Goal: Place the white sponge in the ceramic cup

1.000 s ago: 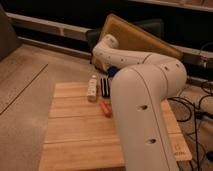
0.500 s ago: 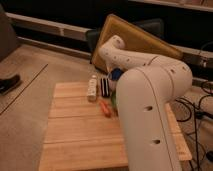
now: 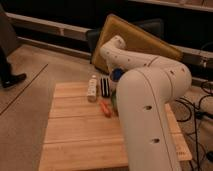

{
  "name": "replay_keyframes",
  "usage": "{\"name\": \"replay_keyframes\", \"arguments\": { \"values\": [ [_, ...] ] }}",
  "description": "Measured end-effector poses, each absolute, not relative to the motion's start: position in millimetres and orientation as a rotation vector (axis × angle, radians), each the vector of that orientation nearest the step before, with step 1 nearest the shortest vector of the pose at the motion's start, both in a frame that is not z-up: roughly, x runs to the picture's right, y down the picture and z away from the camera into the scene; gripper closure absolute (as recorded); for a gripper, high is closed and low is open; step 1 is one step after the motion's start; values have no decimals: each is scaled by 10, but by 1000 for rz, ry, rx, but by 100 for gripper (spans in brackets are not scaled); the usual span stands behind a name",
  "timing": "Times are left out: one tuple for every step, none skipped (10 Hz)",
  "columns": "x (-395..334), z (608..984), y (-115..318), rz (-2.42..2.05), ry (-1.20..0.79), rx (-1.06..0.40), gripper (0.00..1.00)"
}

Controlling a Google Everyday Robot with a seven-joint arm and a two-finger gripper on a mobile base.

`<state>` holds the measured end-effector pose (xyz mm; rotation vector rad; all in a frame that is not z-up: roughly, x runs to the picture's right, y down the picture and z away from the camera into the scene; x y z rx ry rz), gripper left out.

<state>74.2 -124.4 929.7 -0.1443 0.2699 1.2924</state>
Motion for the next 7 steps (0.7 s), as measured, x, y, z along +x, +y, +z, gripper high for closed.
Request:
{"name": "replay_keyframes", "arguments": {
  "values": [
    [730,9293,-1255,1292,266,-147,22],
    [715,9294,-1257,1289,264,-151,22],
    [696,9292,-1262,1287,261,-155,22],
    [674,9294,-1255,1287,257,-161,22],
    [640,9290,-1248,1287,250,-170,22],
    [610,9267,-1247,1290,244,-179,22],
    [586,9236,-1257,1295,238,-186,22]
  ]
}}
